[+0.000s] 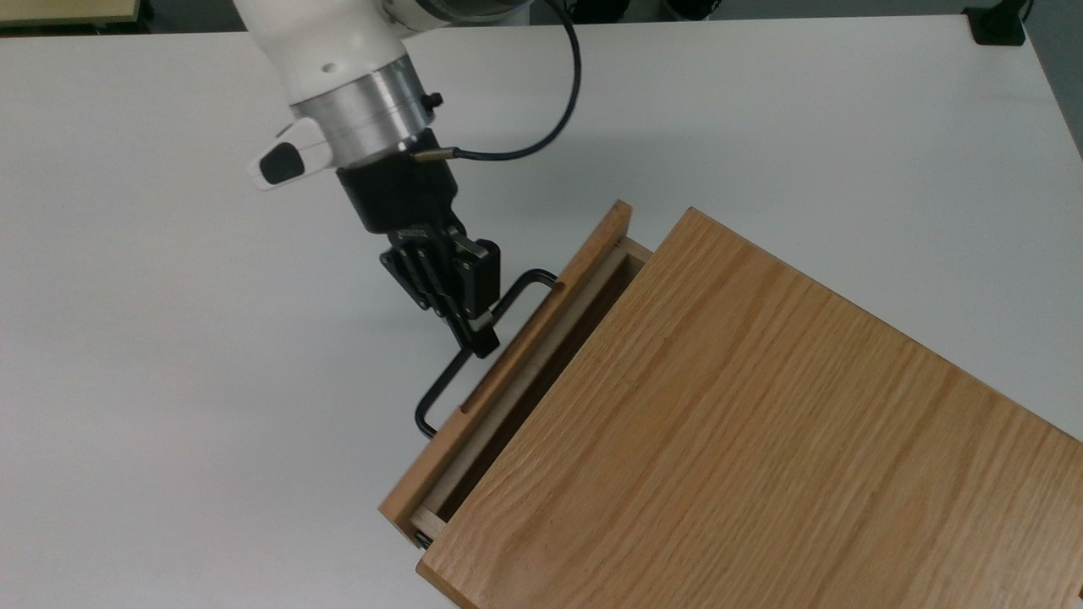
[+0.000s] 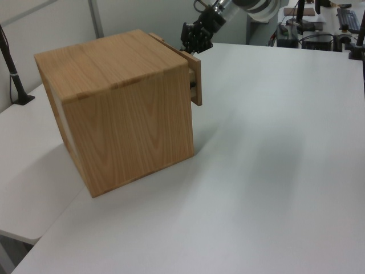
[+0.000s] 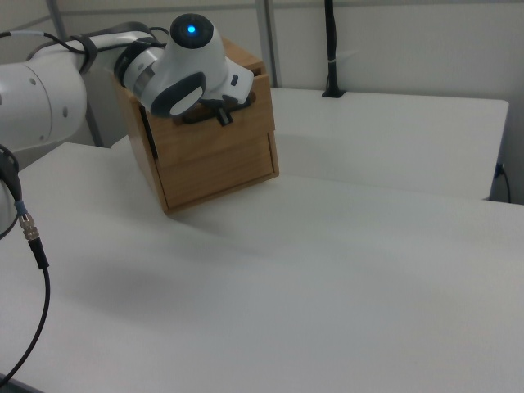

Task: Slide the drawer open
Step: 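Pull the handle outward, sliding the drawer out of the cabinet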

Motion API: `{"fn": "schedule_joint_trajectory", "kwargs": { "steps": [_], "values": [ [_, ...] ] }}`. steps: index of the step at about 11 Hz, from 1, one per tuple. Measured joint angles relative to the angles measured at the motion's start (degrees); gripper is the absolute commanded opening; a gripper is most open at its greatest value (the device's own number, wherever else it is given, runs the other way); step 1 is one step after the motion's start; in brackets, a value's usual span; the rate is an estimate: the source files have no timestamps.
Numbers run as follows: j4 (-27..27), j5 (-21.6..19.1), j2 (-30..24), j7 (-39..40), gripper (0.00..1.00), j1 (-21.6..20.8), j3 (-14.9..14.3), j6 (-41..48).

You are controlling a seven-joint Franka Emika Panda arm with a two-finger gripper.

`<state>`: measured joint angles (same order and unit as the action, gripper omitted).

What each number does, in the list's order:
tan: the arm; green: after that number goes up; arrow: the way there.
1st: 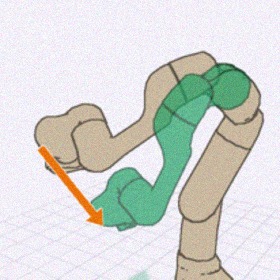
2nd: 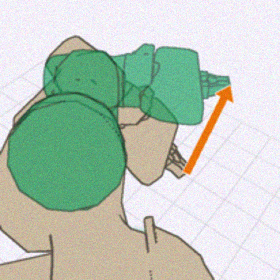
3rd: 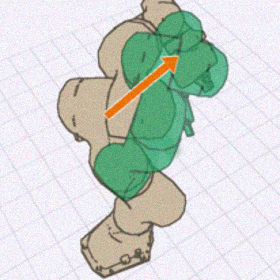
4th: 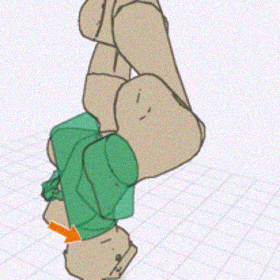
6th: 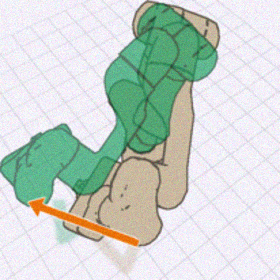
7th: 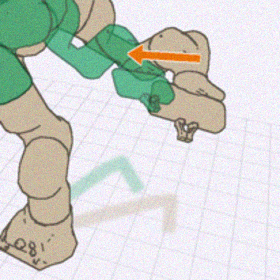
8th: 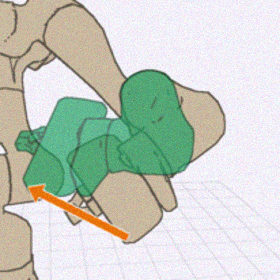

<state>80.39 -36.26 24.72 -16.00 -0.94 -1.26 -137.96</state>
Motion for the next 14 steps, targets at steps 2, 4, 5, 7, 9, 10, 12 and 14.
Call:
{"fn": "schedule_joint_trajectory", "kwargs": {
  "steps": [2,4,5,7,9,10,12,14],
  "values": [
    [0.27,0.25,-0.89,2.13,0.00,1.64,-0.05,3.35],
    [1.27,0.74,-2.45,4.63,0.00,3.46,-0.46,6.96],
    [1.80,1.09,-3.29,6.03,0.00,4.59,-0.72,8.96],
    [2.65,1.24,-4.41,8.67,0.00,6.20,-0.81,11.13],
    [3.31,1.25,-5.16,10.99,0.00,6.85,-1.56,12.52],
    [3.46,1.26,-5.63,12.39,0.00,6.90,-2.81,14.25],
    [3.75,1.35,-6.74,15.69,0.00,7.23,-5.99,18.77],
    [4.00,1.60,-7.55,18.02,0.00,7.72,-8.09,21.89]
  ]
}}
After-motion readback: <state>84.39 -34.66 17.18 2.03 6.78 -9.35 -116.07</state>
